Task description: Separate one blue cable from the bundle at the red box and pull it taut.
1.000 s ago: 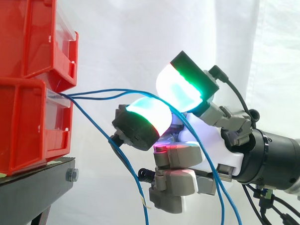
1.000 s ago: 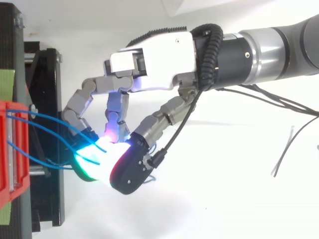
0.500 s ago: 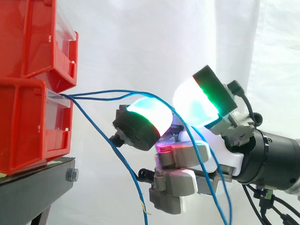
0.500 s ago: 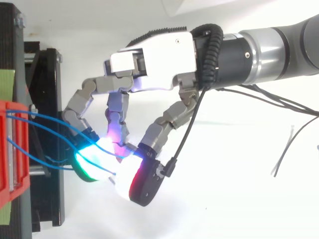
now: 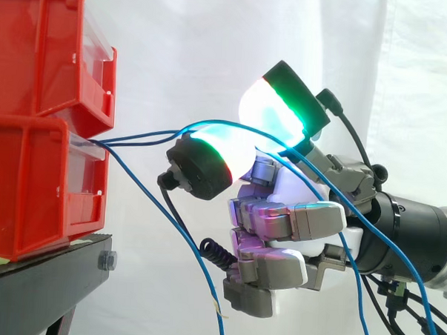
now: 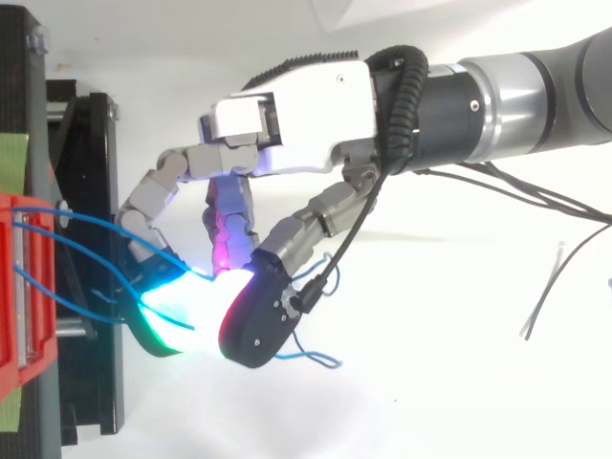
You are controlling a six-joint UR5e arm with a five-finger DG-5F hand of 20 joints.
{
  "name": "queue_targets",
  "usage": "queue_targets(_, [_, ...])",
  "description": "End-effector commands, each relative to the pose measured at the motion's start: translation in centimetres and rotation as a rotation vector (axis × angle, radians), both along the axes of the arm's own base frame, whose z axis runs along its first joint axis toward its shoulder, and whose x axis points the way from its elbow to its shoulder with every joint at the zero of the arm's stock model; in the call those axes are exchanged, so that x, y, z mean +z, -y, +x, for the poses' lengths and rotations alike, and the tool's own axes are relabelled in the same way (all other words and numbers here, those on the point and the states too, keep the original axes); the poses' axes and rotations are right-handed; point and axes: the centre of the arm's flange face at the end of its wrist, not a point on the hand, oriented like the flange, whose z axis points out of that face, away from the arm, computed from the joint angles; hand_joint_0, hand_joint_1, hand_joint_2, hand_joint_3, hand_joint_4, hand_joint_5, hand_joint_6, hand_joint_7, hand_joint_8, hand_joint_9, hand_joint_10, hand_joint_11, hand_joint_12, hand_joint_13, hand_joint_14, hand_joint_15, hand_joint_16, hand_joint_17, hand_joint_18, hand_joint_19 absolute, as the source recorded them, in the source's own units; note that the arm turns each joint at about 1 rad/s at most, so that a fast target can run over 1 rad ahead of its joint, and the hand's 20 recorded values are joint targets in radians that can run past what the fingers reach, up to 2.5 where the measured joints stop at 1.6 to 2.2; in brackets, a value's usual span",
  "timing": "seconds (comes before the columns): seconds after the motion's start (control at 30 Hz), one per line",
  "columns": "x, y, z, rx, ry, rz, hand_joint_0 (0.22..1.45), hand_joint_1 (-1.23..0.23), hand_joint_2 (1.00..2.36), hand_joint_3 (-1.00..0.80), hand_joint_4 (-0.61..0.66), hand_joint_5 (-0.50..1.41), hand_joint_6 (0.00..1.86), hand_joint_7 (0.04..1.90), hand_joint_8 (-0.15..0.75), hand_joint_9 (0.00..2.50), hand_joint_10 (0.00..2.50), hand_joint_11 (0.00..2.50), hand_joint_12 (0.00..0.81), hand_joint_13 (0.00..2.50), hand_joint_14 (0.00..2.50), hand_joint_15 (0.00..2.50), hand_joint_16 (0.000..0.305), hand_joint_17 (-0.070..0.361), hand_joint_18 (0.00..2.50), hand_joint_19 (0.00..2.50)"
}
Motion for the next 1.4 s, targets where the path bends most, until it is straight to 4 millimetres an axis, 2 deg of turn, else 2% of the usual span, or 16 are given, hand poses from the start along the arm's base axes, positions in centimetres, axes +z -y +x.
queue_targets(0.0, [-0.1, 0.0, 0.0, 0.0, -0.001, 0.0, 0.63, -0.69, 1.0, -0.5, -0.07, -0.02, 0.75, 1.25, 0.368, 1.55, 0.03, 1.06, 0.439, 1.36, 0.03, 0.83, 0.057, 0.128, 1.1, 0.78])
queue_targets(0.07, [0.0, 0.1, 0.0, -0.002, 0.0, 0.0, 0.65, -0.83, 1.0, -0.5, 0.01, -0.08, 0.84, 1.26, 0.404, 1.46, 0.03, 1.14, 0.453, 1.32, 0.03, 0.85, 0.059, 0.133, 1.09, 0.78])
queue_targets(0.2, [0.0, 0.1, 0.0, 0.0, 0.0, 0.0, 0.7, -0.97, 1.0, -0.5, 0.04, -0.11, 0.89, 1.26, 0.399, 1.4, 0.03, 1.23, 0.459, 1.29, 0.03, 0.84, 0.06, 0.134, 1.08, 0.74])
queue_targets(0.3, [0.0, 0.2, -0.1, 0.001, -0.001, -0.001, 0.64, -0.99, 1.0, -0.5, 0.06, -0.11, 0.91, 1.22, 0.41, 1.41, 0.03, 1.29, 0.457, 1.29, 0.03, 0.84, 0.06, 0.134, 1.07, 0.73])
queue_targets(0.43, [-0.1, 0.5, -0.1, -0.001, -0.003, -0.003, 0.5, -1.02, 1.0, -0.5, 0.07, -0.08, 0.91, 1.2, 0.438, 1.45, 0.03, 1.31, 0.479, 1.31, 0.03, 0.86, 0.064, 0.144, 1.11, 0.73])
queue_targets(0.5, [-0.1, 0.8, -0.2, -0.001, -0.007, -0.004, 0.44, -1.0, 1.0, -0.5, 0.05, -0.06, 0.9, 1.17, 0.455, 1.47, 0.03, 1.27, 0.5, 1.33, 0.03, 0.85, 0.07, 0.157, 1.15, 0.71])
queue_targets(0.67, [-0.4, 1.2, -0.5, 0.002, -0.026, -0.011, 0.41, -0.88, 1.0, -0.5, 0.03, -0.04, 0.88, 1.12, 0.466, 1.52, 0.02, 1.2, 0.513, 1.36, 0.03, 0.84, 0.073, 0.163, 1.18, 0.71])
queue_targets(0.7, [-0.5, 1.5, -0.6, 0.004, -0.033, -0.013, 0.41, -0.81, 1.0, -0.5, 0.01, -0.04, 0.88, 1.12, 0.467, 1.53, 0.02, 1.2, 0.514, 1.36, 0.03, 0.84, 0.073, 0.164, 1.18, 0.71])
queue_targets(0.73, [-0.5, 1.6, -0.7, 0.005, -0.038, -0.015, 0.41, -0.8, 1.0, -0.5, 0.01, -0.04, 0.88, 1.12, 0.469, 1.53, 0.02, 1.2, 0.512, 1.36, 0.03, 0.84, 0.073, 0.164, 1.18, 0.71])
queue_targets(0.8, [-0.6, 1.7, -0.8, 0.007, -0.045, -0.022, 0.45, -0.57, 1.0, -0.5, 0.01, -0.04, 0.86, 1.11, 0.455, 1.53, 0.03, 1.18, 0.502, 1.36, 0.03, 0.84, 0.07, 0.157, 1.16, 0.73])
queue_targets(0.87, [-0.8, 2.0, -1.0, 0.009, -0.057, -0.039, 0.47, -0.53, 1.0, -0.5, 0.02, -0.04, 0.85, 1.13, 0.443, 1.55, 0.03, 1.17, 0.494, 1.36, 0.03, 0.83, 0.068, 0.153, 1.15, 0.75])
queue_targets(1.03, [-0.9, 2.3, -1.3, 0.001, -0.072, -0.06, 0.48, -0.49, 1.0, -0.5, 0.09, -0.08, 0.86, 1.17, 0.443, 1.5, 0.03, 1.17, 0.5, 1.37, 0.03, 0.85, 0.069, 0.155, 1.15, 0.77])
queue_targets(1.2, [-1.0, 2.4, -1.7, -0.007, -0.105, -0.087, 0.48, -0.51, 1.0, -0.5, 0.15, -0.12, 0.88, 1.17, 0.44, 1.46, 0.03, 1.35, 0.509, 1.4, 0.03, 0.95, 0.071, 0.161, 1.16, 0.79])
queue_targets(1.37, [0.9, 2.2, -2.6, -0.011, -0.14, -0.138, 0.49, -0.51, 1.0, -0.5, 0.18, -0.15, 0.89, 1.13, 0.414, 1.46, 0.02, 1.61, 0.496, 1.46, 0.03, 1.16, 0.072, 0.162, 1.17, 0.81])
